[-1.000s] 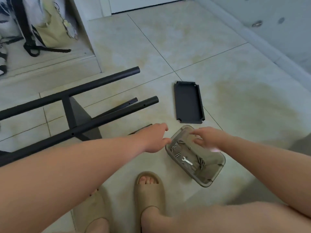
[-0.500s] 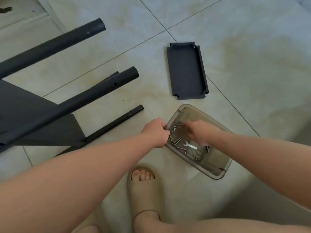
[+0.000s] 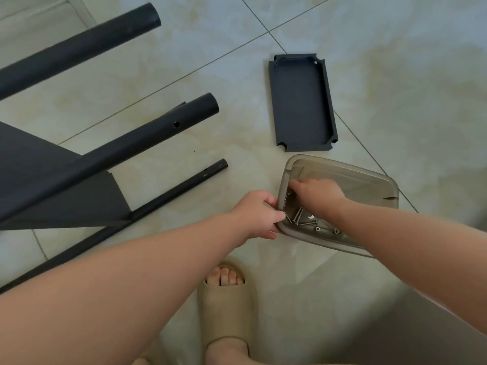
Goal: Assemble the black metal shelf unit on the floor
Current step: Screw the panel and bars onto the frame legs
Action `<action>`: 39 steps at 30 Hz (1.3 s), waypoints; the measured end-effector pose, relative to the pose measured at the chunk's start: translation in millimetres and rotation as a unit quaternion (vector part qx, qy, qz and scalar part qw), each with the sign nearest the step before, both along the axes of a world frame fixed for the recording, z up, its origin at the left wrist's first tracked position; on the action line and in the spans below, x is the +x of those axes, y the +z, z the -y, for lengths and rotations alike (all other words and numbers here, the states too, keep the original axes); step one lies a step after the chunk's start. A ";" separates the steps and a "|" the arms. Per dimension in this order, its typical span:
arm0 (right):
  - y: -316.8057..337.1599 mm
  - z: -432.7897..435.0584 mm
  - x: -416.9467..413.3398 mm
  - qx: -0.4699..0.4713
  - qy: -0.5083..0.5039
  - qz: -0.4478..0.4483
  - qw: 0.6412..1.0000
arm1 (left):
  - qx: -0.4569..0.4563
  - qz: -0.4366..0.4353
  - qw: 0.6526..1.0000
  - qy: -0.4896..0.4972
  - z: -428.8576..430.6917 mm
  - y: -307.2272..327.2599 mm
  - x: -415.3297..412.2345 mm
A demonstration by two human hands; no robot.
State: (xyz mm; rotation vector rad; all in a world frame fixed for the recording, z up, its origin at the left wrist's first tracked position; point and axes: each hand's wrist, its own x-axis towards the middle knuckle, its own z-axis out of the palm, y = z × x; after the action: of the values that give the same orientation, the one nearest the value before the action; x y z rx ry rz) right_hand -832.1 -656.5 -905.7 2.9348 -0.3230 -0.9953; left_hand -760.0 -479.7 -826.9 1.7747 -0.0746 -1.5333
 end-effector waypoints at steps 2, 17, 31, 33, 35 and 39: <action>-2.9 2.1 0.1 -0.007 0.015 0.003 1.000 | 0.000 0.002 1.000 0.007 1.2 -0.8 -1.2; 103.4 -3.6 -3.6 0.182 -0.162 0.078 0.967 | 0.087 0.156 0.963 -0.201 -38.9 56.4 20.9; 302.9 -164.1 48.8 0.307 -0.132 0.263 0.905 | 0.064 0.254 0.963 -0.069 -195.8 225.5 69.6; 317.9 -197.2 62.2 0.321 -0.128 0.282 0.895 | 0.055 0.295 0.954 -0.020 -224.2 234.1 72.4; 326.1 -228.9 75.0 0.324 -0.118 0.286 0.894 | 0.061 0.337 0.940 0.015 -252.3 236.8 74.2; 321.9 -277.6 95.1 0.324 -0.109 0.290 0.894 | 0.097 0.384 0.916 0.059 -294.8 229.1 83.2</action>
State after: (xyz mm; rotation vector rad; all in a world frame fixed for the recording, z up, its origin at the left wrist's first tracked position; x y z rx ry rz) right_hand -736.9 -378.9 -583.8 3.8499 -0.3947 -0.1949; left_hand -676.8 -185.0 -597.8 2.4008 -0.2021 -0.6978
